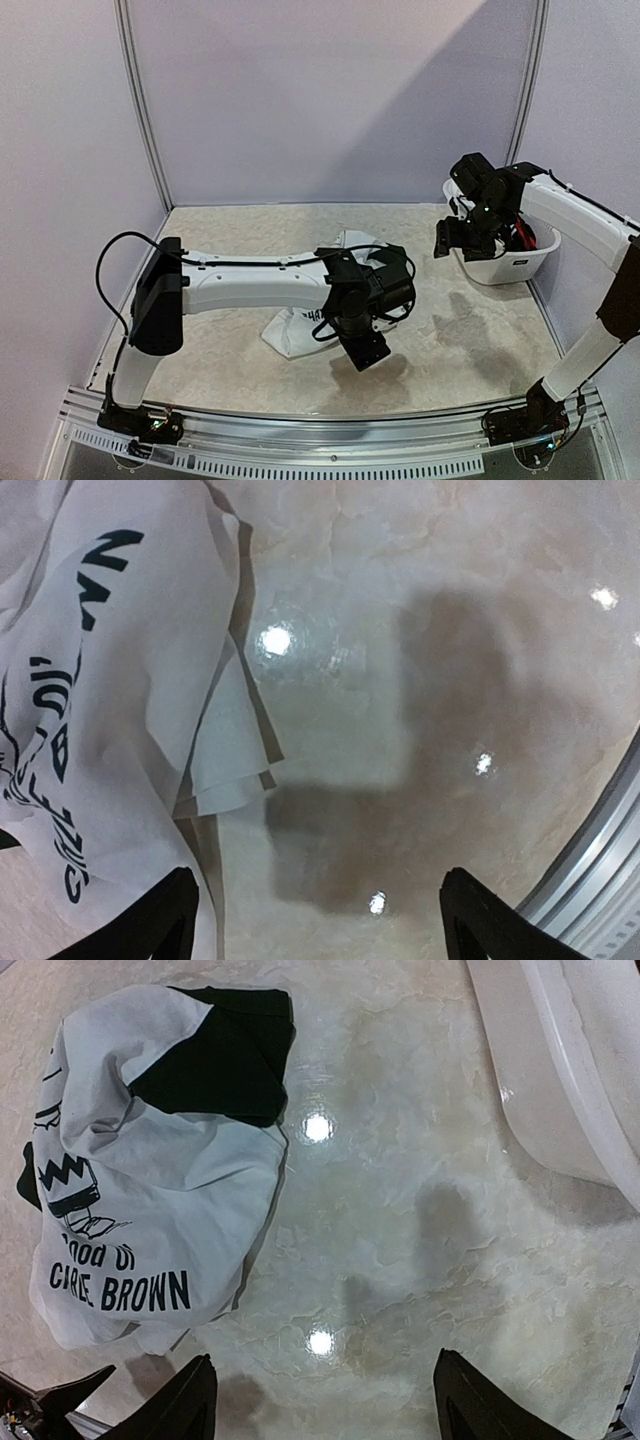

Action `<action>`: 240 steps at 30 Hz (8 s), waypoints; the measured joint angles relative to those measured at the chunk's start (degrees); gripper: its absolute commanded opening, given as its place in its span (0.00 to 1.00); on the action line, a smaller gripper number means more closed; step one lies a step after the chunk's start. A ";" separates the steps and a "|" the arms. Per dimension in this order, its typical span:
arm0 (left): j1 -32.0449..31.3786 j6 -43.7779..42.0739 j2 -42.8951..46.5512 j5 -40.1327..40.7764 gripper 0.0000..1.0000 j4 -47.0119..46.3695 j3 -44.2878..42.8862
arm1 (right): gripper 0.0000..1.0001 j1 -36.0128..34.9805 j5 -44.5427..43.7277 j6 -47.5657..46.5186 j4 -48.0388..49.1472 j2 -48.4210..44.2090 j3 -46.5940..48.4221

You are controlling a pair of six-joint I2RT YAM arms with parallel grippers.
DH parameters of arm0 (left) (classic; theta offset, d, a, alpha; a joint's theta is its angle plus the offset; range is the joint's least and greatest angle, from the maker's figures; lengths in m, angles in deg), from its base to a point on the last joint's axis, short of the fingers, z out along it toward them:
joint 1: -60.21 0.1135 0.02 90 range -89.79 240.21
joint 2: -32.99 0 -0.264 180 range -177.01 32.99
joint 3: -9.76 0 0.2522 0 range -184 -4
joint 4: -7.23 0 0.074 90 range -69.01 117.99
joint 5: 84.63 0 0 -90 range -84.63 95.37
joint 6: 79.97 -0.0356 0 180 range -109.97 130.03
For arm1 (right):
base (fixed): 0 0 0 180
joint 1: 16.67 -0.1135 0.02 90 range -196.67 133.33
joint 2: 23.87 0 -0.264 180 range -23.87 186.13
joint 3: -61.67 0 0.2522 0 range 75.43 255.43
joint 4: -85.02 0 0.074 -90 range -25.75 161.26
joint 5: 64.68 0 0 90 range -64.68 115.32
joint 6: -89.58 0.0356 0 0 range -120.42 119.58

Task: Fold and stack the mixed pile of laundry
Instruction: Pick up the crumpled T-shirt from the center of the board, then adjust the crumpled T-shirt at the center of the board.

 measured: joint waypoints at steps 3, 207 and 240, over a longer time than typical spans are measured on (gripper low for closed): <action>-0.17 -0.13 -1.62 0.39 0.84 -0.11 -1.20 | 0.76 0.09 0.00 0.02 -0.57 -0.15 0.00; 26.21 13.86 34.67 -9.51 0.35 -12.15 50.95 | 0.76 1.01 11.04 4.92 6.43 -5.31 -16.00; 26.75 9.11 22.77 -7.13 0.29 -10.40 40.04 | 0.76 1.01 10.62 7.89 4.57 -11.15 -19.87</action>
